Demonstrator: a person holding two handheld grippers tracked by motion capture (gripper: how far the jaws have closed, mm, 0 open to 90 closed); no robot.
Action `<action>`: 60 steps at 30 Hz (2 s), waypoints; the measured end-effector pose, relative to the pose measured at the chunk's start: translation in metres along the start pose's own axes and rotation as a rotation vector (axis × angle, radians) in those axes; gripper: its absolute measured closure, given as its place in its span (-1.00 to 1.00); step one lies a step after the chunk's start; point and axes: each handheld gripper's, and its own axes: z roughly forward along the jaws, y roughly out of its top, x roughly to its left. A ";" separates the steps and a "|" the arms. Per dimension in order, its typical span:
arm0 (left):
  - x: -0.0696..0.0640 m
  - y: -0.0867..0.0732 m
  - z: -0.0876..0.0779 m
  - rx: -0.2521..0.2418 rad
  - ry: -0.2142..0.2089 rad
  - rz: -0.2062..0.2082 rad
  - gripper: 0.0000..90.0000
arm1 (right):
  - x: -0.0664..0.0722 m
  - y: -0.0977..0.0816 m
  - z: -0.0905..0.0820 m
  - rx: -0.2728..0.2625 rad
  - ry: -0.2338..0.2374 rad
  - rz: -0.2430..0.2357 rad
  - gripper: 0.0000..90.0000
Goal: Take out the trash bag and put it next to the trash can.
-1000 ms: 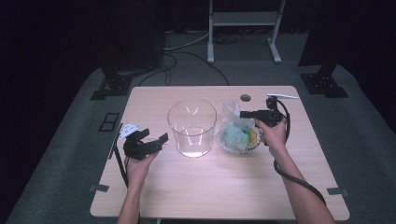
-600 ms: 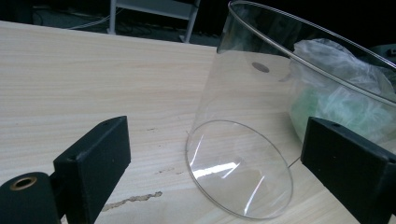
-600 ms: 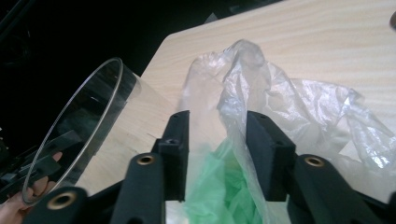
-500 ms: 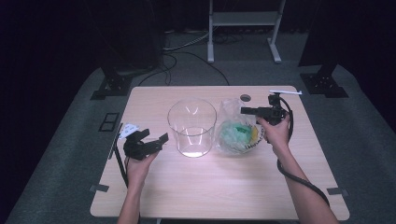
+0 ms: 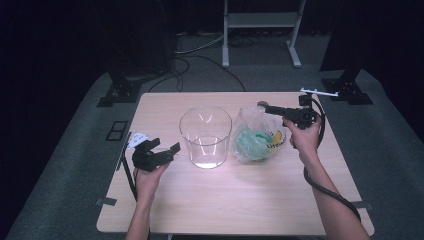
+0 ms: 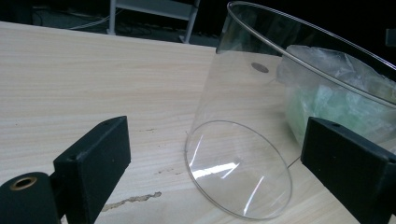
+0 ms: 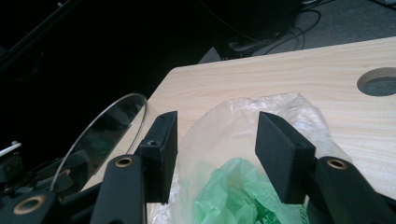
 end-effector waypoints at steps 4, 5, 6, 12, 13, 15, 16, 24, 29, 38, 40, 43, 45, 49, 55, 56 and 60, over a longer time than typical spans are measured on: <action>0.000 0.000 0.000 -0.002 -0.001 -0.003 -0.84 | -0.001 -0.002 -0.010 0.001 0.012 -0.007 0.05; -0.001 0.001 0.000 -0.002 -0.001 -0.002 -0.84 | -0.002 -0.003 -0.012 0.000 0.014 -0.008 0.04; -0.001 0.001 0.000 -0.004 -0.002 0.002 -0.84 | -0.003 -0.005 -0.015 0.000 0.017 -0.009 0.04; 0.001 -0.001 0.000 0.003 0.000 -0.007 -0.84 | -0.013 -0.013 -0.030 -0.006 0.022 -0.001 0.03; 0.000 -0.001 0.000 0.002 0.000 -0.008 -0.84 | -0.015 -0.014 -0.032 -0.010 0.023 0.006 0.03; -0.001 0.000 -0.001 0.000 0.002 -0.003 -0.84 | -0.018 -0.017 -0.035 -0.013 0.023 0.011 0.03; -0.001 0.000 -0.001 -0.001 0.002 0.001 -0.84 | -0.020 -0.019 -0.037 -0.016 0.025 0.012 0.03; 0.000 0.000 -0.001 0.001 0.003 -0.003 -0.84 | -0.033 -0.033 -0.046 -0.019 0.031 0.028 0.01; 0.000 0.000 -0.002 -0.002 0.004 -0.001 -0.84 | -0.039 -0.040 -0.049 -0.014 0.027 0.035 0.01; 0.000 -0.001 -0.002 0.003 0.003 -0.001 -0.84 | -0.045 -0.052 -0.056 -0.013 0.018 0.033 0.00; -0.001 -0.001 -0.002 0.002 0.003 -0.001 -0.84 | -0.046 -0.054 -0.058 -0.015 0.014 0.031 0.00; -0.001 -0.001 -0.001 0.003 0.003 -0.001 -0.84 | -0.049 -0.058 -0.060 -0.017 0.015 0.030 0.00; -0.001 -0.001 -0.001 0.004 0.002 0.000 -0.84 | -0.050 -0.062 -0.060 -0.014 0.012 0.031 0.00; -0.001 -0.001 -0.001 0.004 0.003 -0.001 -0.84 | -0.052 -0.068 -0.061 -0.007 0.004 0.028 -0.01; 0.001 -0.001 -0.002 0.000 0.004 -0.004 -0.84 | -0.054 -0.079 -0.060 0.009 -0.004 0.024 -0.03; 0.001 -0.001 -0.002 0.000 0.004 -0.003 -0.84 | -0.055 -0.081 -0.060 0.008 -0.006 0.016 -0.03; 0.000 -0.002 -0.001 0.003 0.003 -0.005 -0.84 | -0.055 -0.088 -0.062 0.009 -0.009 0.008 -0.04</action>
